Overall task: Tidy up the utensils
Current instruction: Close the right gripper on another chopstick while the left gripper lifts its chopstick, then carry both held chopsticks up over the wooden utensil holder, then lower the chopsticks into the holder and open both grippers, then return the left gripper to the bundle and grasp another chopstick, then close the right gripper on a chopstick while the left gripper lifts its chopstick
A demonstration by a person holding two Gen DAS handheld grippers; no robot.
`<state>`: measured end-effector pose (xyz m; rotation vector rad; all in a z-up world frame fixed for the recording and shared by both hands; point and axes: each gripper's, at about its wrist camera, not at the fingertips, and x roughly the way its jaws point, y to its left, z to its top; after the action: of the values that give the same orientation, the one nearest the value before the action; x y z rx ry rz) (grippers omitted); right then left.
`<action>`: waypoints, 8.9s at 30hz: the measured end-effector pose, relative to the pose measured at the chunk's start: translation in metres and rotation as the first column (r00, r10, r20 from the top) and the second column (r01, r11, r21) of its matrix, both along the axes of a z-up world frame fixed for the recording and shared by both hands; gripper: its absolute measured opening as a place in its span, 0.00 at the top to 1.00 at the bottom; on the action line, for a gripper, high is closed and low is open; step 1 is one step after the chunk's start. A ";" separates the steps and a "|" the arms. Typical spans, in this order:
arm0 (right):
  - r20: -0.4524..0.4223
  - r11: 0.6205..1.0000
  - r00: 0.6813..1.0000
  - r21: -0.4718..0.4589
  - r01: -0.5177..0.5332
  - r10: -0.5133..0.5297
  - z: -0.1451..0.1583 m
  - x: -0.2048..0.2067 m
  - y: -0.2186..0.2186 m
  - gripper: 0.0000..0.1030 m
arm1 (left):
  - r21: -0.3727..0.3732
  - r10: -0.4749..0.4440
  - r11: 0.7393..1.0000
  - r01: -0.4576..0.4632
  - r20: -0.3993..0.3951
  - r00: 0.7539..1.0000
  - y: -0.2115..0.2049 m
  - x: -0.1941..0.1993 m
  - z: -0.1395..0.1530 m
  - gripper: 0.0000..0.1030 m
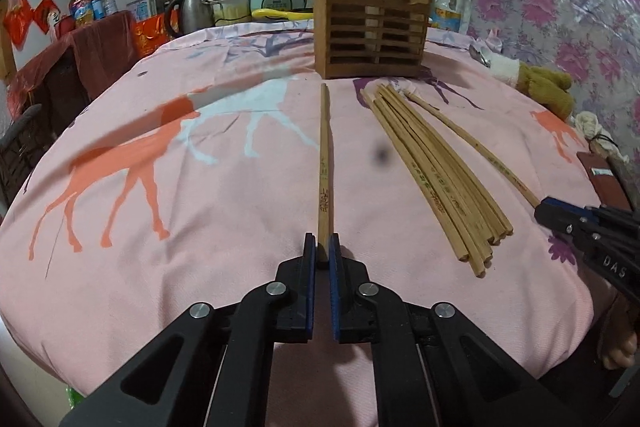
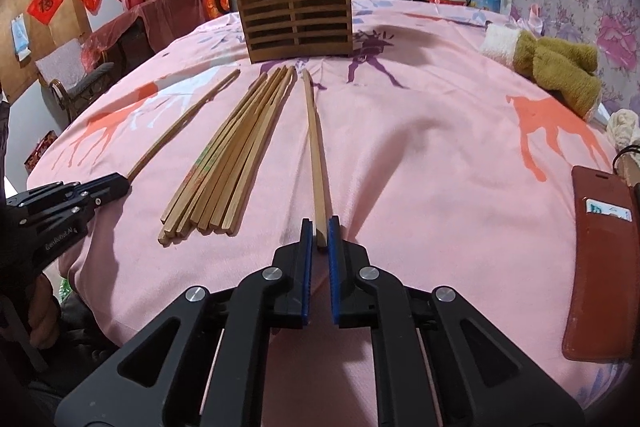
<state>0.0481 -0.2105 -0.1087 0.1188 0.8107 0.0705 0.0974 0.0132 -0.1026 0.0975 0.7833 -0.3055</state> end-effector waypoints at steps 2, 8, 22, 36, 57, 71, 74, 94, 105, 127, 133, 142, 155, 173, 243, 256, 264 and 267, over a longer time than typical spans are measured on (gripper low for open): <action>0.001 1.000 1.000 -0.004 -0.001 0.001 -0.001 0.001 0.000 0.90 | 0.002 -0.001 1.000 0.001 0.002 1.000 0.000 0.000 -0.001 0.90; 0.019 1.000 1.000 -0.022 0.000 0.000 0.000 -0.001 0.003 0.94 | 0.003 -0.008 1.000 0.008 0.012 1.000 0.000 -0.003 0.001 0.94; 0.285 0.999 0.958 -0.007 0.040 -0.036 0.089 -0.024 -0.003 0.94 | -0.065 -0.001 0.998 0.014 0.183 0.983 -0.002 -0.025 0.094 0.94; 0.323 0.999 0.946 0.043 0.025 -0.038 0.143 0.025 -0.010 0.94 | -0.119 -0.053 0.990 0.075 0.181 0.982 -0.017 0.029 0.157 0.94; 0.055 0.991 0.990 0.002 -0.130 0.130 0.068 0.010 -0.020 0.68 | -0.144 -0.109 0.980 0.135 0.172 0.979 -0.034 0.078 0.178 0.94; -0.080 0.997 0.995 -0.035 -0.061 0.059 0.006 -0.019 -0.034 0.90 | -0.111 -0.095 0.987 0.116 0.180 0.979 -0.037 0.076 0.178 0.94; -0.017 0.998 0.999 -0.052 -0.043 0.042 0.022 -0.021 -0.034 0.94 | -0.115 -0.096 0.987 0.117 0.176 0.980 -0.037 0.077 0.178 0.94; 0.293 0.998 0.954 -0.048 -0.044 0.056 0.176 0.057 -0.031 0.94 | -0.107 -0.128 0.981 0.162 0.267 0.955 -0.057 0.093 0.242 0.94; 0.378 0.999 0.925 0.001 -0.048 0.045 0.246 0.108 -0.040 0.94 | -0.164 -0.082 0.974 0.158 0.391 0.917 -0.058 0.119 0.313 0.94; 0.248 0.999 0.969 -0.052 0.003 0.010 0.193 0.193 -0.014 0.94 | -0.183 0.064 0.983 0.014 0.415 0.907 -0.075 0.192 0.265 0.94; 0.207 1.000 0.978 -0.013 0.026 -0.022 0.188 0.194 -0.023 0.65 | -0.188 0.072 0.982 -0.017 0.292 0.954 -0.070 0.205 0.226 0.53; 0.337 0.998 0.939 0.016 0.063 -0.065 0.216 0.131 -0.031 0.54 | -0.159 0.132 0.984 -0.084 0.323 0.937 -0.035 0.160 0.217 0.22; 0.397 0.981 0.898 0.116 0.157 -0.191 0.146 -0.010 -0.027 0.07 | -0.035 0.055 0.998 -0.049 0.188 0.981 -0.013 0.016 0.099 0.07; 0.064 0.979 0.978 0.058 0.197 -0.201 0.021 -0.001 -0.033 0.07 | 0.059 -0.102 0.993 0.105 -0.043 0.994 -0.034 -0.013 -0.007 0.07; 0.057 0.994 0.995 -0.078 -0.080 0.084 0.007 0.005 0.022 0.60 | -0.034 0.038 0.999 -0.037 0.011 0.999 0.004 0.001 -0.002 0.52; -0.003 0.994 0.994 -0.023 -0.109 0.109 0.001 0.025 0.026 0.82 | -0.041 0.043 0.998 -0.043 0.009 0.999 0.006 0.001 -0.001 0.54; 0.019 0.994 0.996 -0.061 -0.087 0.088 0.001 0.020 0.029 0.92 | -0.043 0.046 0.998 -0.045 0.008 0.999 0.007 0.001 -0.001 0.54; 0.019 0.993 0.996 -0.073 -0.087 0.089 0.000 0.021 0.030 0.90 | -0.036 0.046 0.998 -0.046 0.011 0.999 0.006 0.001 -0.002 0.54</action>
<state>0.0688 -0.1808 -0.1083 0.0140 0.7956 0.1257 0.0985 0.0195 -0.1041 0.0476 0.7674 -0.2748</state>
